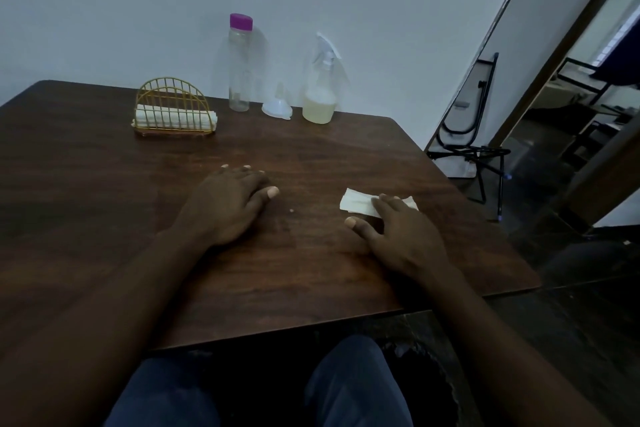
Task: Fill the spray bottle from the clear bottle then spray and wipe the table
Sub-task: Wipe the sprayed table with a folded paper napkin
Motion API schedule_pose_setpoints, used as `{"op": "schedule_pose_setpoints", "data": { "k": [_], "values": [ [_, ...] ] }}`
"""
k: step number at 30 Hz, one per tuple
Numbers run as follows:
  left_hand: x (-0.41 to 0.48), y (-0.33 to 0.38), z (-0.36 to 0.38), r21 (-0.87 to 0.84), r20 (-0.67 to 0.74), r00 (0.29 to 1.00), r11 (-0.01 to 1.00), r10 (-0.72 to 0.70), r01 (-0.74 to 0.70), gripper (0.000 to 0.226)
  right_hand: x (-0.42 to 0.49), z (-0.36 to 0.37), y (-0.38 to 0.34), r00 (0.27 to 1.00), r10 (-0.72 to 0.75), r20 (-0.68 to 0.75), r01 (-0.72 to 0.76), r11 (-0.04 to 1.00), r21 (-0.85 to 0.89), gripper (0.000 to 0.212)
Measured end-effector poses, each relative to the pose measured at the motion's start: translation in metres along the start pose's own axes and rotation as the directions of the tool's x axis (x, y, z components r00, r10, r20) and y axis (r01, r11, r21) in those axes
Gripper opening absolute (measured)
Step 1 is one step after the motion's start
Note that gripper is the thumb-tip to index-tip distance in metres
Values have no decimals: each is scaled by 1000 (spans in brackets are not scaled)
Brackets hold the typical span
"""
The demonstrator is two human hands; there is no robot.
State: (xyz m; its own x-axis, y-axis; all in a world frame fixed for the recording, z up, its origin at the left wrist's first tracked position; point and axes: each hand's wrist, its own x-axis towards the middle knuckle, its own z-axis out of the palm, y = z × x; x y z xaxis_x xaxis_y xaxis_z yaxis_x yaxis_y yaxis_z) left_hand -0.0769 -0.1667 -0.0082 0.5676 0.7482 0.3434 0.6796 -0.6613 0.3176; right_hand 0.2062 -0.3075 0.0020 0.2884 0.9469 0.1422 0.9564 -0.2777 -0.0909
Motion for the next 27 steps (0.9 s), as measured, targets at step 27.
{"op": "schedule_pose_setpoints", "data": {
  "k": [27],
  "values": [
    [-3,-23,-12,-135,-87,986,982,-143,130,33,7,11,-81,947,-155,281,126,985,118,142]
  ]
}}
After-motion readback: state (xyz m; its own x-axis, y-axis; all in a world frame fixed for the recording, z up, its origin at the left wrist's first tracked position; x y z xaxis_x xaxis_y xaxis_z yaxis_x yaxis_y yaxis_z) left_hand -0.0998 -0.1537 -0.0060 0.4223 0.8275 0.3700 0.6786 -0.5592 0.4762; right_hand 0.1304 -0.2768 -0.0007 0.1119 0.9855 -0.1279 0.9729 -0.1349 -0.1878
